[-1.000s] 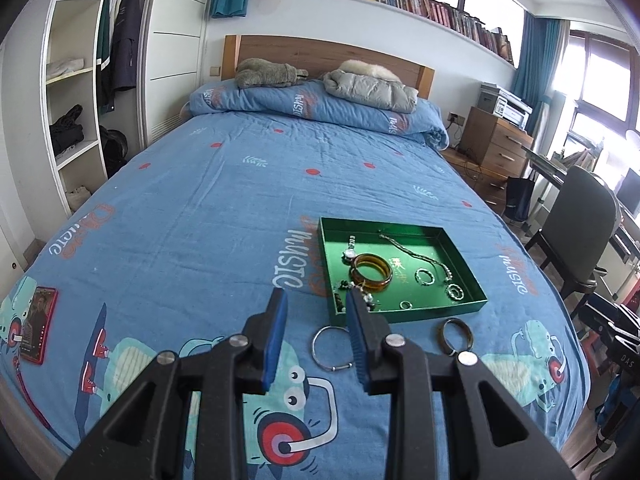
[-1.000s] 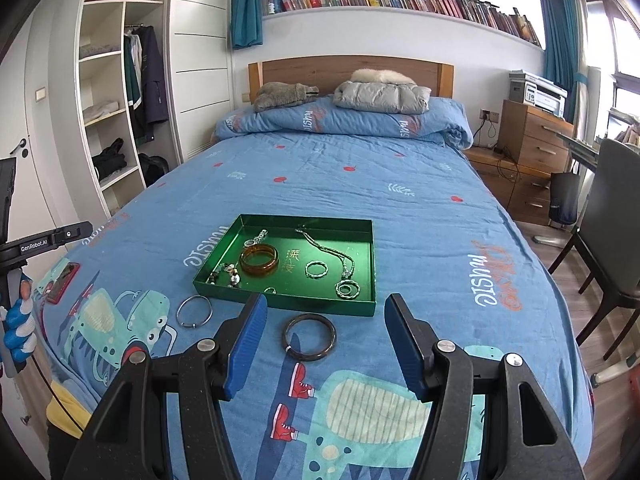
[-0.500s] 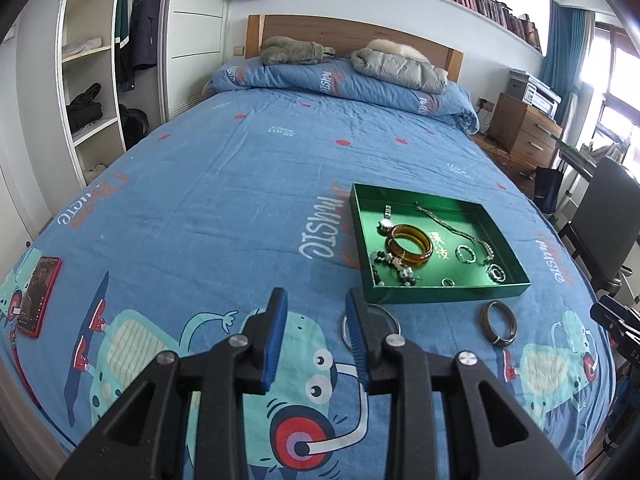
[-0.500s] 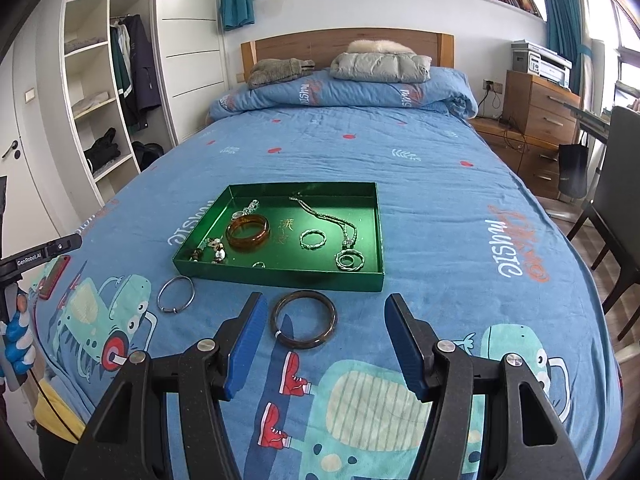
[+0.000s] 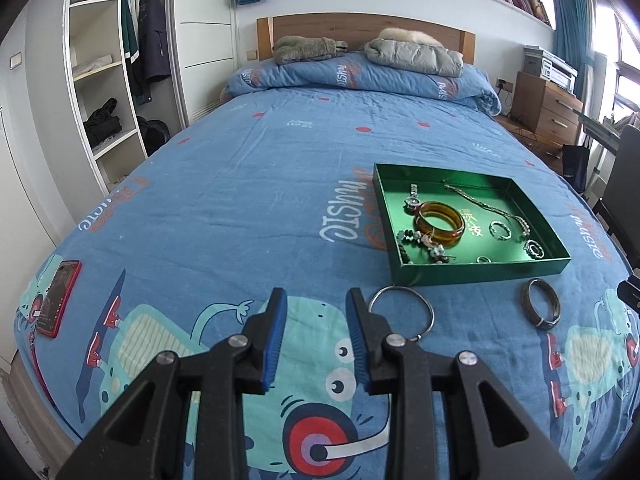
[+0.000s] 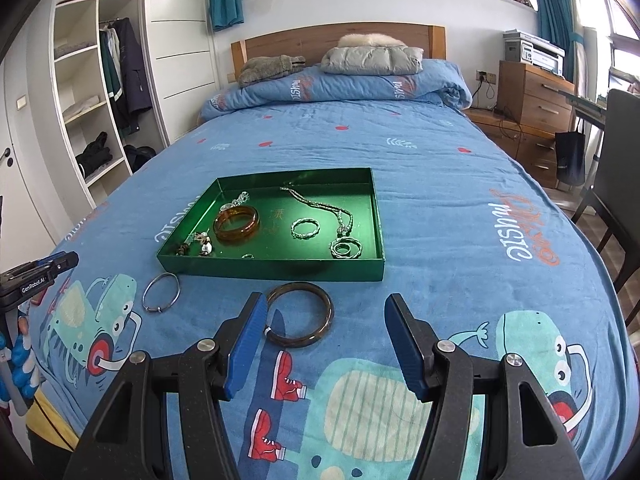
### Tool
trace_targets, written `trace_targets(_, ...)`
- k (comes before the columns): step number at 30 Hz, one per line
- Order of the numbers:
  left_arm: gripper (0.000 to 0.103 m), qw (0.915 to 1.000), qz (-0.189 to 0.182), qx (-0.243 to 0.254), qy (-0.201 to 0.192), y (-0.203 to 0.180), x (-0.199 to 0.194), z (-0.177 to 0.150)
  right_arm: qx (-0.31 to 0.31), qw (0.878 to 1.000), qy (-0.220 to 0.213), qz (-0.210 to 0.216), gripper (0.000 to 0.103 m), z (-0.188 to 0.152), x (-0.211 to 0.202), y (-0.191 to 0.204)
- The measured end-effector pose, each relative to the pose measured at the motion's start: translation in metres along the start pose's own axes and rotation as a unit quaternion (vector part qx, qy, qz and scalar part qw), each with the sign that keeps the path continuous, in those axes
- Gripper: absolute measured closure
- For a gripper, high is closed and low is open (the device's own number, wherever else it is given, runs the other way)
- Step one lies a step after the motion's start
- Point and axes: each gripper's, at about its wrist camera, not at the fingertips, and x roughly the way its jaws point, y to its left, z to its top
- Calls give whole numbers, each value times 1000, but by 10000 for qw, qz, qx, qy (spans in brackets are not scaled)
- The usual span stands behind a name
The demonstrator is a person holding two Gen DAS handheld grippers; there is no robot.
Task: Organize jewelry
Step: 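Move both open tools back toward the silver bangle and dark brown bangle, then grasp the silver bangle with the left tool while the right tool grasps the dark brown bangle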
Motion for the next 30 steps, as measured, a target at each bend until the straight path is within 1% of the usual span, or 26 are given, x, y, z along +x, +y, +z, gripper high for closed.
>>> trace_targets(5,71,9999,26,105,-6,-5,7,-1,-30,9999,108,32,43,-5,12,4)
trace_targets(18,70,9995,4,232,206,-14,44,0,14,9993,364,95,43,-8,52,1)
trace_targets(21,70,9993,-96,209,285,-14,56,-1,9,9991,421,105,43,-8,62,-1)
trace_targets(25,67,9980,-385,92,488,-12,75,-3,-5,9986,523,97,43,-8,77,-3)
trace_targets(30,67,9952,-631,145,737,-16,98,-9,4,9978,656,120,43,-9,96,-8)
